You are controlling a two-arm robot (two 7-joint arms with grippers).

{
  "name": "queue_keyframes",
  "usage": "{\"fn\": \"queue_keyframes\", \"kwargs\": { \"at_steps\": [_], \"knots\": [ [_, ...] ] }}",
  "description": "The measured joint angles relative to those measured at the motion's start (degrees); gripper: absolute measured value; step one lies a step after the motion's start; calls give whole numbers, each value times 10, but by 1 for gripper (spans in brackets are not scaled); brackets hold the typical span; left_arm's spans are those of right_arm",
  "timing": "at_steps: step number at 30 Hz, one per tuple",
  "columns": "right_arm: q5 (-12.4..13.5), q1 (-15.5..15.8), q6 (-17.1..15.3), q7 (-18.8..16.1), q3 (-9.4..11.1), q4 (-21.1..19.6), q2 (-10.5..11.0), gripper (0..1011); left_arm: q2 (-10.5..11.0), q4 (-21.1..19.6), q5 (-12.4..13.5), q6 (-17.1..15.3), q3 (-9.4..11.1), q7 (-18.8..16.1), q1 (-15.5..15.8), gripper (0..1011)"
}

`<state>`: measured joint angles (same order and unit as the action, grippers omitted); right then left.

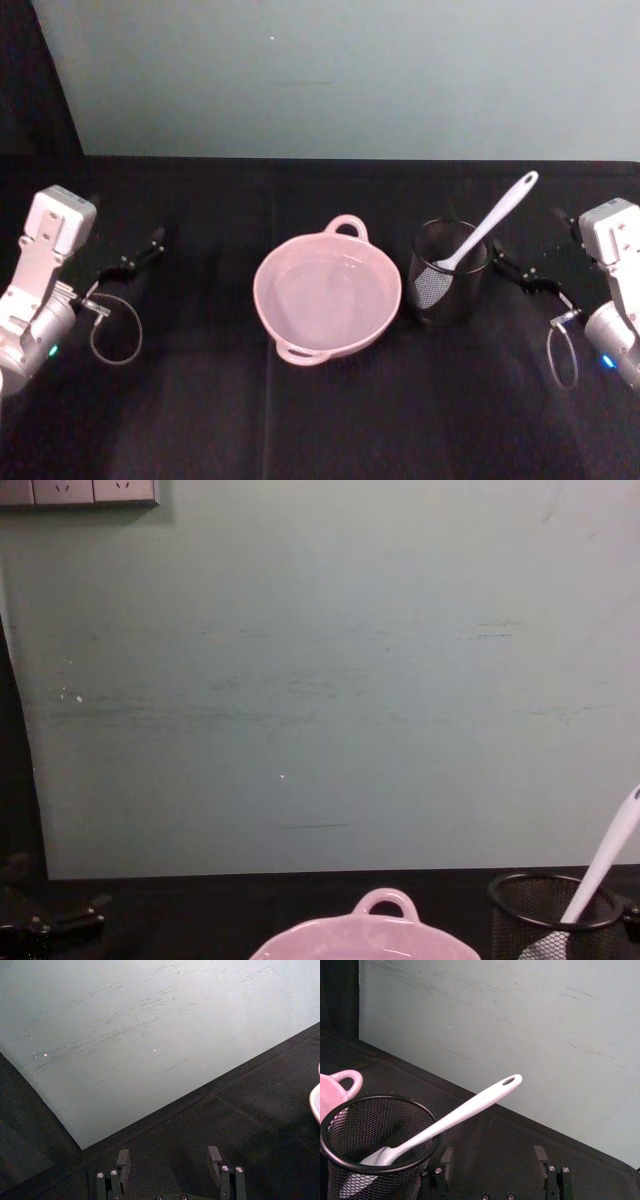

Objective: Use the one hand to pick up the spoon and stir the clear water in the bowl.

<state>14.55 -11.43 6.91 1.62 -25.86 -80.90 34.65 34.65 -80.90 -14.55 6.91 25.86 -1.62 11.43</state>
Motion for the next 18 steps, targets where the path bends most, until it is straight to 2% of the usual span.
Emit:
{"fn": "queue_keyframes", "kwargs": {
  "at_steps": [18],
  "knots": [
    [0, 0, 0, 0, 0, 0, 0, 1004, 0, 0, 0, 0, 0, 0, 0, 1011]
  ]
}}
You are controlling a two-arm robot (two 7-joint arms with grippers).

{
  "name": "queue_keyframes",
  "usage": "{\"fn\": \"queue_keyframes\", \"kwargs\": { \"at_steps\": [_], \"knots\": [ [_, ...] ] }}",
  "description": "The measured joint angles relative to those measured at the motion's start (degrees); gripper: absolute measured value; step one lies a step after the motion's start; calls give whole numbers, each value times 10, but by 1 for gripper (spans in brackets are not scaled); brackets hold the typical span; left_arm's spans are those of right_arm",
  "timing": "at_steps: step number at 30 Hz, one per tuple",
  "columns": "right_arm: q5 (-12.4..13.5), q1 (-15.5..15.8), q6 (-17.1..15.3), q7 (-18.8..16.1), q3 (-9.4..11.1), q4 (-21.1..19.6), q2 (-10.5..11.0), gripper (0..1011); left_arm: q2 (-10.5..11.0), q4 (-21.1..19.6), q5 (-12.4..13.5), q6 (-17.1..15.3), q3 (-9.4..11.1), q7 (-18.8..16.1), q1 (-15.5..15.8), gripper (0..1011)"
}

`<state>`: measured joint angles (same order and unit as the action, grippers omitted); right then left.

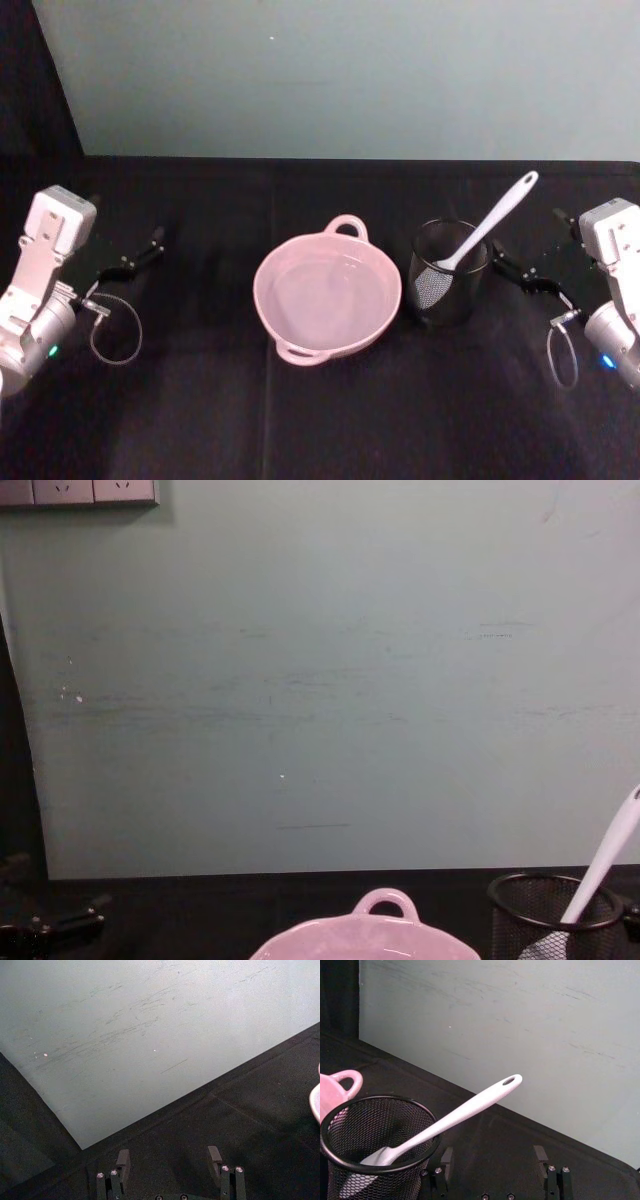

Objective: Use the one hand to pick up the spoon and stir the clear water in the bowl.

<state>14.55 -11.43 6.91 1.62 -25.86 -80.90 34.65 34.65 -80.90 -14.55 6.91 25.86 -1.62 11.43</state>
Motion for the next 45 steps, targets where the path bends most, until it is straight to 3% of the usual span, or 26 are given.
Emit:
{"fn": "queue_keyframes", "kwargs": {
  "at_steps": [21, 25, 32, 35, 38, 41, 42, 45],
  "knots": [
    [0, 0, 0, 0, 0, 0, 0, 1004, 0, 0, 0, 0, 0, 0, 0, 1011],
    [3, 15, 7, 0, 12, -11, 2, 1004, 0, 0, 0, 0, 0, 0, 0, 1011],
    [32, 78, 33, 7, 53, -63, 14, 1004, 0, 0, 0, 0, 0, 0, 0, 1011],
    [59, 106, 55, 0, 74, -86, 13, 1004, 0, 0, 0, 0, 0, 0, 0, 1011],
    [85, 115, 67, -16, 83, -93, 8, 1004, 0, 0, 0, 0, 0, 0, 0, 1011],
    [136, 117, 75, -54, 94, -91, -6, 1004, 0, 0, 0, 0, 0, 0, 0, 1011],
    [167, 113, 77, -78, 98, -84, -15, 1004, 0, 0, 0, 0, 0, 0, 0, 1011],
    [208, 104, 76, -110, 103, -68, -29, 1004, 0, 0, 0, 0, 0, 0, 0, 1011]
  ]
}}
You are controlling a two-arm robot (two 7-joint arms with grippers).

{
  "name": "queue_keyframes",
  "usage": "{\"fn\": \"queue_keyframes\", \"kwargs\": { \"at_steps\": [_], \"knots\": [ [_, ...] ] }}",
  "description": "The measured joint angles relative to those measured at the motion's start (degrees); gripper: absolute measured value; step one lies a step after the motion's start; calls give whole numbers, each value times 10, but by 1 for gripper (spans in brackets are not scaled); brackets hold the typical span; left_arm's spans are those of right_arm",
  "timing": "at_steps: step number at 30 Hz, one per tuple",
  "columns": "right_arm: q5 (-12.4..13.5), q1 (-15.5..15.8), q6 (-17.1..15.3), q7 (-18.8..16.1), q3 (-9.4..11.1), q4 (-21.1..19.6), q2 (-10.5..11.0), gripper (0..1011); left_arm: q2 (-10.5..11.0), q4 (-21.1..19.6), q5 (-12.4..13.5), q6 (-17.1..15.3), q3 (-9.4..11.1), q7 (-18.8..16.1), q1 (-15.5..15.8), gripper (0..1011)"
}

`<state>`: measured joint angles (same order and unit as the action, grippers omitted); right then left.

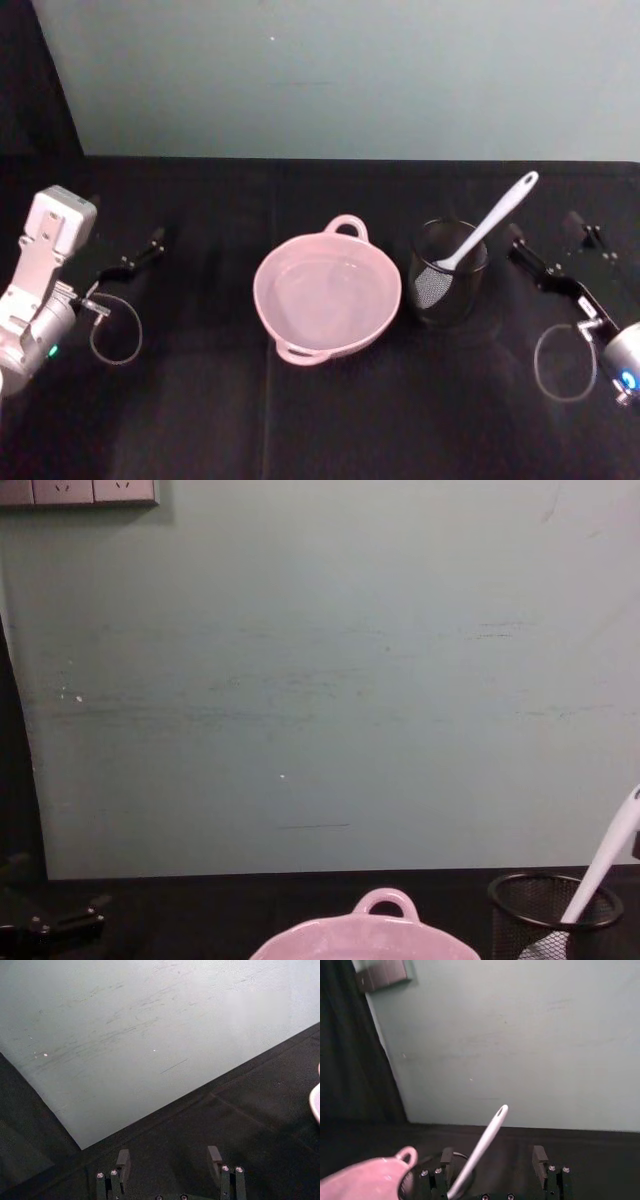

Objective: Use the one hand to pick up the spoon and stir the clear water in the bowl.

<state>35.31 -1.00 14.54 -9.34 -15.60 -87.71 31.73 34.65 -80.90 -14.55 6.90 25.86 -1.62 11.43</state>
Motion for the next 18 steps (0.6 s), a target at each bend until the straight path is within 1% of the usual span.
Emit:
{"fn": "queue_keyframes", "kwargs": {
  "at_steps": [1, 2, 3, 6, 7, 10, 11, 13, 14, 16, 18],
  "knots": [
    [25, -7, -5, -20, 3, 10, -9, 1004, 0, 0, 0, 0, 0, 0, 0, 1011],
    [37, -11, -8, -29, 5, 16, -14, 1004, 0, 0, 0, 0, 0, 0, 0, 1011],
    [62, -19, -17, -48, 8, 29, -24, 1004, 0, 0, 0, 0, 0, 0, 0, 1011],
    [99, -34, -34, -74, 15, 48, -38, 1004, 0, 0, 0, 0, 0, 0, 0, 1011],
    [121, -43, -44, -89, 20, 61, -48, 1004, 0, 0, 0, 0, 0, 0, 0, 1011],
    [154, -56, -63, -109, 28, 78, -62, 1004, 0, 0, 0, 0, 0, 0, 0, 1011],
    [175, -65, -78, -121, 33, 88, -70, 1004, 0, 0, 0, 0, 0, 0, 0, 1011],
    [192, -73, -94, -130, 37, 98, -78, 1004, 0, 0, 0, 0, 0, 0, 0, 1011],
    [207, -80, -108, -138, 40, 106, -84, 1004, 0, 0, 0, 0, 0, 0, 0, 1011],
    [224, -90, -125, -146, 42, 116, -90, 1004, 0, 0, 0, 0, 0, 0, 0, 1011],
    [234, -95, -134, -152, 42, 121, -93, 1004, 0, 0, 0, 0, 0, 0, 0, 1011]
  ]
}}
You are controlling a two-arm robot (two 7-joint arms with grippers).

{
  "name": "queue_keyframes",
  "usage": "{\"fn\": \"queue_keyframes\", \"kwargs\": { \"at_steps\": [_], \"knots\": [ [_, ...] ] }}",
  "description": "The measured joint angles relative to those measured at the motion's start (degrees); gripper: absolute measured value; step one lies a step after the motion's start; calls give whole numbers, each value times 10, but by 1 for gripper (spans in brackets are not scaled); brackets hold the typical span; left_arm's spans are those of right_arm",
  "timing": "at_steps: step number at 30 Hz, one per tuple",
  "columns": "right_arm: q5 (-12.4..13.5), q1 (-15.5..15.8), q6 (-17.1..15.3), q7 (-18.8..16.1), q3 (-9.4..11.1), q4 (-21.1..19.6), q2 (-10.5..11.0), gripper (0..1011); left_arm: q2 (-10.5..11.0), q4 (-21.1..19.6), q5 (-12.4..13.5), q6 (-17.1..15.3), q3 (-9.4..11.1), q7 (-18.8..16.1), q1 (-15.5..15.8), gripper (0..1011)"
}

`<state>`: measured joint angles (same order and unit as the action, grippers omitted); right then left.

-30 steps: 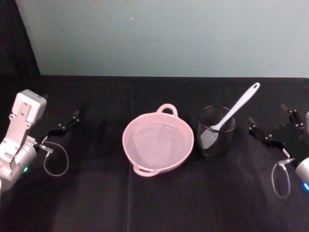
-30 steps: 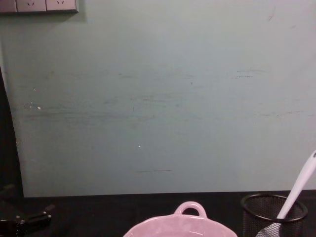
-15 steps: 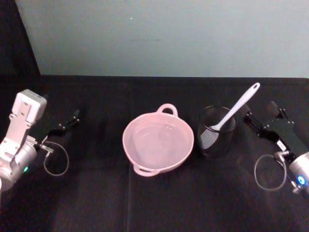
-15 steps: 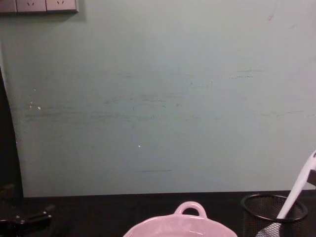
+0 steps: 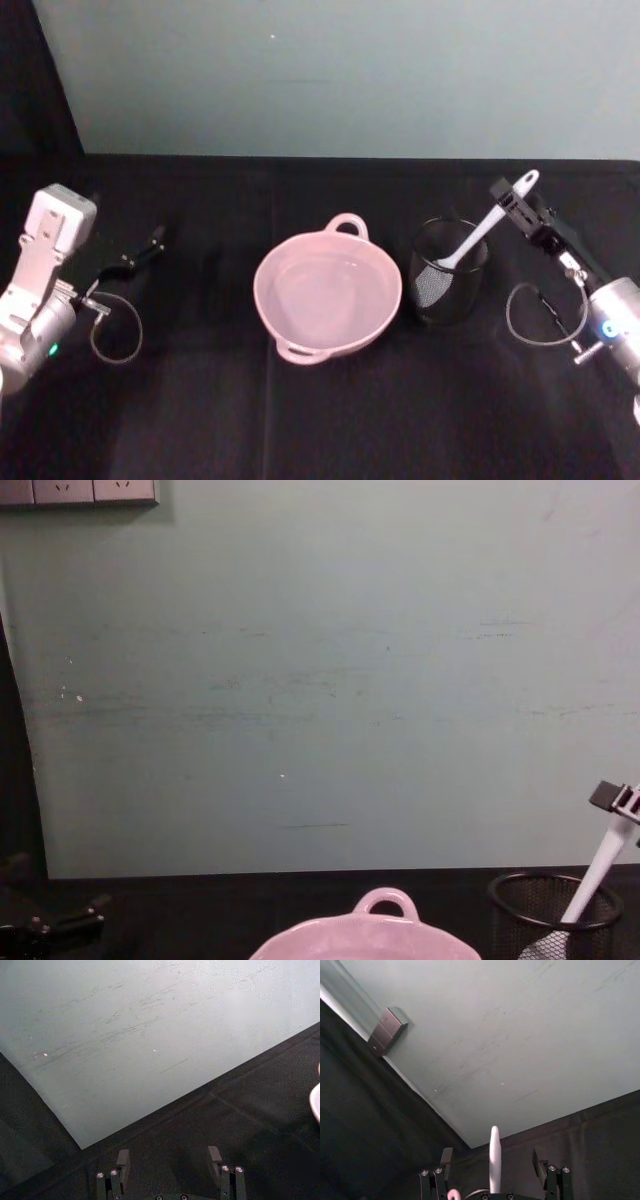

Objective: Use the one hand to pick up the spoon and stir the clear water in the bowl.

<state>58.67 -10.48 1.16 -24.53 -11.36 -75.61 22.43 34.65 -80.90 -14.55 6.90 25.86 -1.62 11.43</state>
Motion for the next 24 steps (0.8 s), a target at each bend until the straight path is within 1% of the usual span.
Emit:
{"fn": "queue_keyframes", "kwargs": {
  "at_steps": [1, 5, 6, 7, 8, 11, 16, 19, 20, 21, 22, 24],
  "knots": [
    [9, -4, -7, -4, 0, 4, -2, 1004, 0, 0, 0, 0, 0, 0, 0, 1011],
    [17, -8, -9, -11, -2, 10, -4, 997, 0, 0, 0, 0, 0, 0, 0, 1011],
    [20, -9, -8, -17, -3, 14, -4, 958, 0, 0, 0, 0, 0, 0, 0, 1011],
    [21, -10, -7, -20, -4, 16, -4, 948, 0, 0, 0, 0, 0, 0, 0, 1011],
    [23, -11, -7, -22, -4, 18, -5, 908, 0, 0, 0, 0, 0, 0, 0, 1011],
    [30, -15, -6, -30, -8, 24, -5, 863, 0, 0, 0, 0, 0, 0, 0, 1011],
    [34, -17, -5, -33, -14, 27, -4, 693, 0, 0, 0, 0, 0, 0, 0, 1011],
    [36, -18, -5, -33, -17, 28, -3, 632, 0, 0, 0, 0, 0, 0, 0, 1011],
    [37, -18, -4, -33, -17, 28, -2, 570, 0, 0, 0, 0, 0, 0, 0, 1011],
    [38, -18, -3, -33, -17, 28, -2, 551, 0, 0, 0, 0, 0, 0, 0, 1011],
    [38, -18, -3, -33, -17, 28, -1, 488, 0, 0, 0, 0, 0, 0, 0, 1011],
    [39, -18, -1, -33, -17, 28, 0, 449, 0, 0, 0, 0, 0, 0, 0, 1011]
  ]
}}
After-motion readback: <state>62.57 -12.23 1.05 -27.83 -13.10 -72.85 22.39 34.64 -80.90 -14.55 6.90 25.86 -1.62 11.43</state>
